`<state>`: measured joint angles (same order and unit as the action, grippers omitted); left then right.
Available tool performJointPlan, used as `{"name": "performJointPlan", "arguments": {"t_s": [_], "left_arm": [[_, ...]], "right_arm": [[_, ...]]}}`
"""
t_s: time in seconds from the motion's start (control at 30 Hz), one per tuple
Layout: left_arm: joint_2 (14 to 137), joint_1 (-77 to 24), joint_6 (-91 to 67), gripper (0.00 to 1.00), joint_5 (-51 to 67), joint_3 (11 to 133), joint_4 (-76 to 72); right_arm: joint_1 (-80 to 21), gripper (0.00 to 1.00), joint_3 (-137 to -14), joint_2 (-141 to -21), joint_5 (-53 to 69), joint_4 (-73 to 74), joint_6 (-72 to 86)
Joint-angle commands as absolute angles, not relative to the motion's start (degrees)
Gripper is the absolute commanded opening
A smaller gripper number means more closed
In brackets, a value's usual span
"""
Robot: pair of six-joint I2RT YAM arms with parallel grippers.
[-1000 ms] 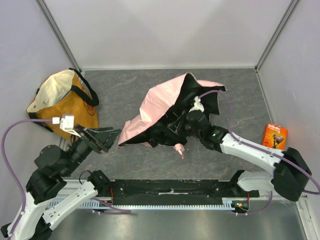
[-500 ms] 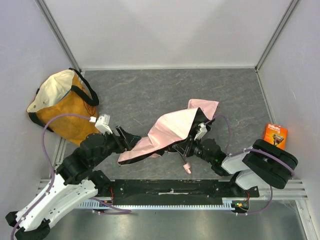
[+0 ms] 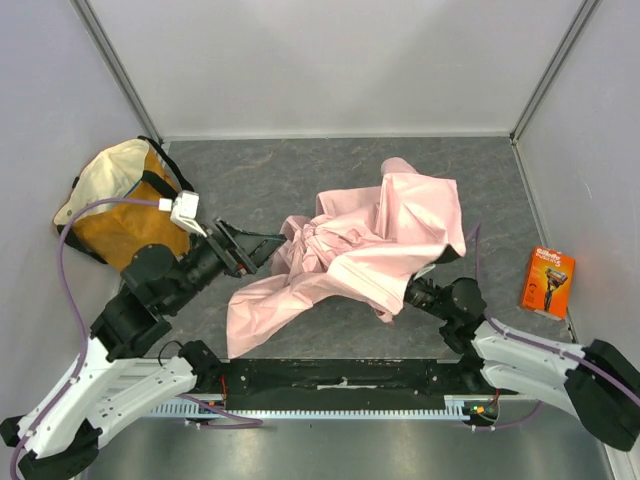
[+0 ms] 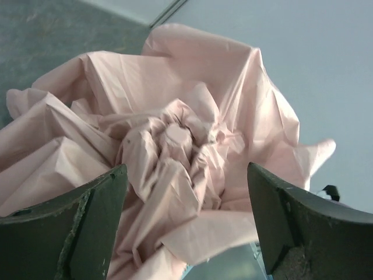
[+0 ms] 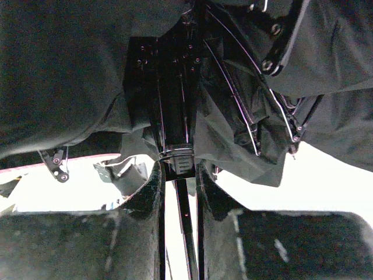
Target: Put away the umbrella
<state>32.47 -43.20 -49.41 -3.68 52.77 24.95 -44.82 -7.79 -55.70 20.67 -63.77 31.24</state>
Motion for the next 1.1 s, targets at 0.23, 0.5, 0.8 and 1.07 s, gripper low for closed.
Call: {"name": "performJointPlan", "arguments": {"t_s": [0.23, 0.5, 0.8, 1.07], "left_arm": [[36.03, -42.98, -36.66, 0.91, 11.75, 62.05, 17.24], [42.26, -42.98, -33.14, 0.92, 24.79, 60.2, 7.55], [36.92, -42.98, -30.23, 0.92, 23.03, 52.57, 1.42], [39.63, -43.07, -38.58, 0.93, 22.85, 42.2, -21.94]], "right_arm": [[-43.15, 0.0, -20.21, -43.6, 31.9, -55.47, 29.01], [-43.15, 0.0, -22.85, -43.59, 31.47, -55.98, 29.61], [-43.15, 0.0, -23.29, -45.0, 28.83, -58.44, 30.32], [-43.15, 0.0, -25.04, -48.16, 29.88, -61.43, 31.99]]}}
